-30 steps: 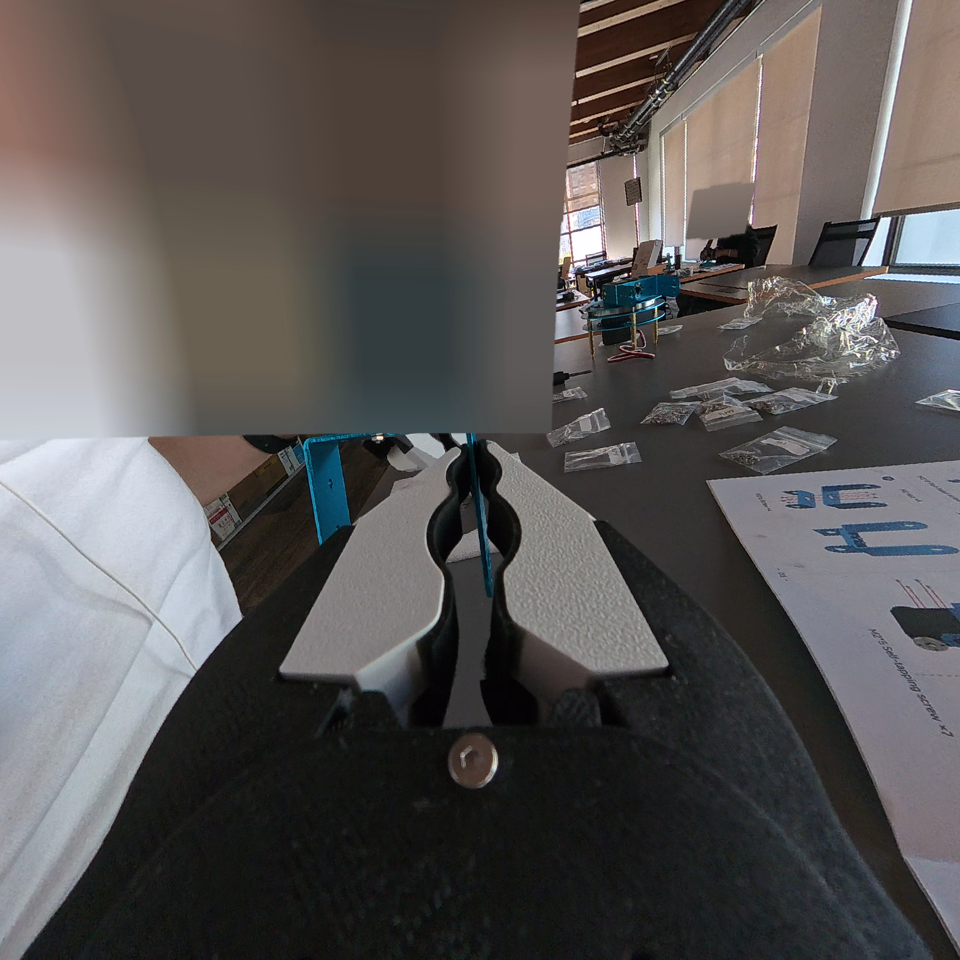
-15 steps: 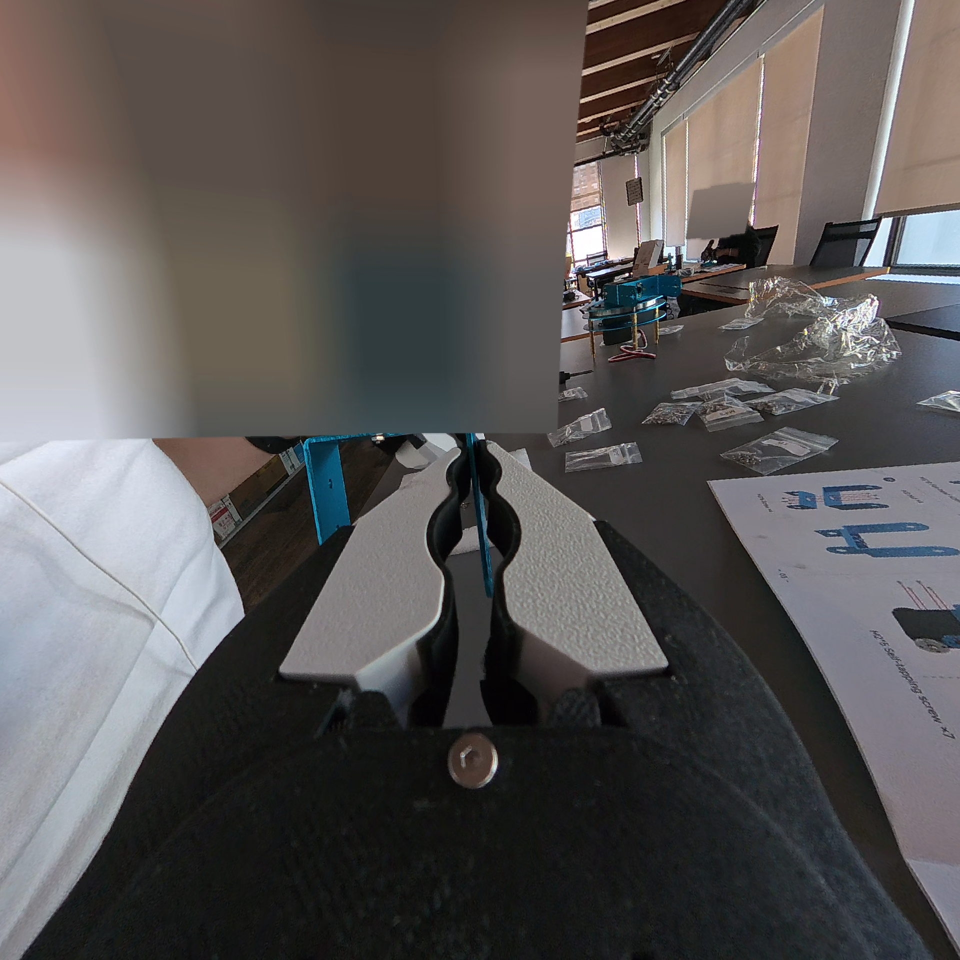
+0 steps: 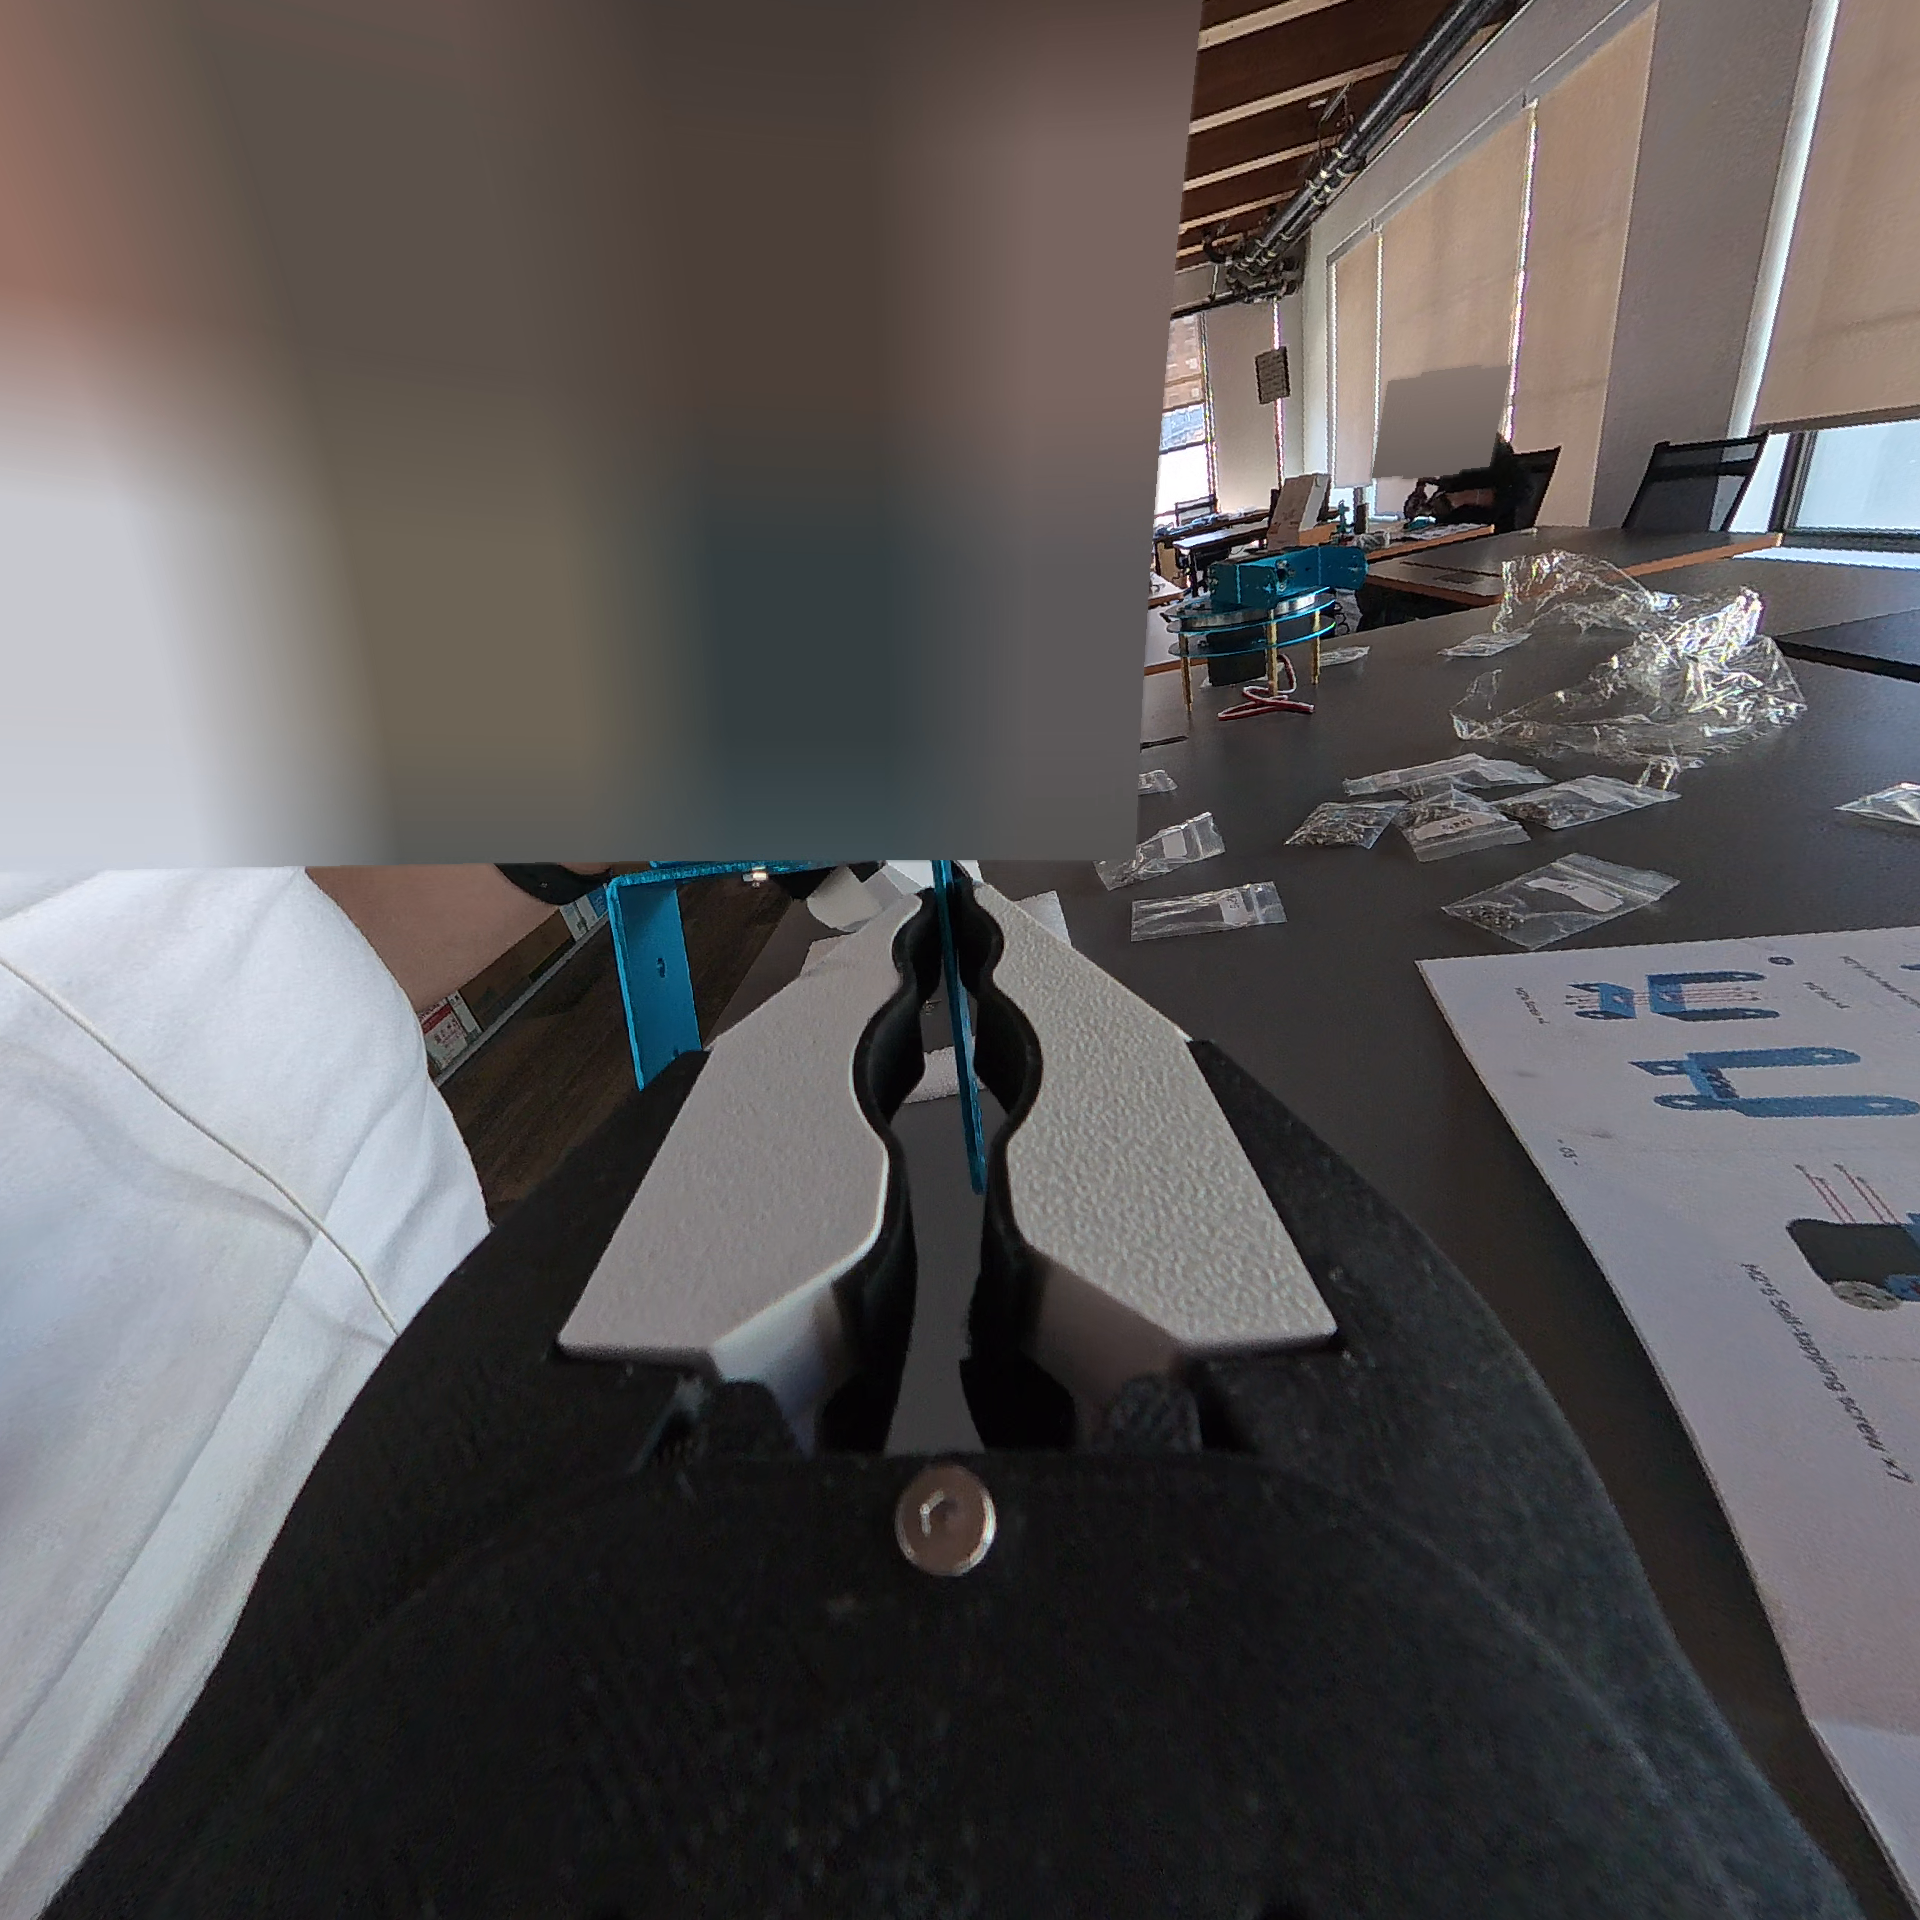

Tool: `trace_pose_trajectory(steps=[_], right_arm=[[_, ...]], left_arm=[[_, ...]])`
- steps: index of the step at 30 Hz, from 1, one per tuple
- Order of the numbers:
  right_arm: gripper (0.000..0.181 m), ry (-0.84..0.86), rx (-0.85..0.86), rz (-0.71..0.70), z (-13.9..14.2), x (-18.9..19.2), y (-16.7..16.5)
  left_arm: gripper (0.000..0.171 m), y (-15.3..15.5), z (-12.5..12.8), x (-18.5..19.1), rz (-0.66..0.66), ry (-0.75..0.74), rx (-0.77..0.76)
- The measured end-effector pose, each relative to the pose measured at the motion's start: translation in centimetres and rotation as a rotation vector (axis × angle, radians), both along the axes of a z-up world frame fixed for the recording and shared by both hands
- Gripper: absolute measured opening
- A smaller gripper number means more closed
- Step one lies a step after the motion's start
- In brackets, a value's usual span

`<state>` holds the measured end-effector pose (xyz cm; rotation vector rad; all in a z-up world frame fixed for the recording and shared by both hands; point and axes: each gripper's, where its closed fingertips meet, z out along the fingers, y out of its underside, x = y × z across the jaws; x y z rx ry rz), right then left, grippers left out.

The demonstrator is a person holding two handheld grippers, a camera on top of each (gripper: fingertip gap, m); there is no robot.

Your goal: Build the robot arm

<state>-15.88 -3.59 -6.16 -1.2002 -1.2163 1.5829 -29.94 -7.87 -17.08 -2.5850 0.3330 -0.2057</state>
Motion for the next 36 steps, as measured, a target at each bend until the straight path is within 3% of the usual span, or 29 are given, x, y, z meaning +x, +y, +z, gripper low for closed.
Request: trace_pose_trajectory(steps=[11, 14, 25, 36], right_arm=[[0.0, -0.011, 0.022, 0.005, -0.1, -0.1, -0.3], [0.0, -0.011, 0.023, 0.003, -0.1, -0.1, -0.3], [0.0, -0.039, -0.039, -0.032, -0.4, -0.3, 0.5], [0.0, -0.043, -0.099, 0.007, -0.3, 0.0, 0.1]], left_arm=[[0.001, 0.1, 0.1, -0.1, 0.047, -0.07, 0.007], [0.001, 0.2, 0.8, -0.2, 0.071, -0.149, 0.034], [0.0, 2.2, 7.1, 4.8, -0.01, -0.76, 0.194], [0.0, 2.8, 14.7, 12.3, -0.328, -0.801, 0.385]])
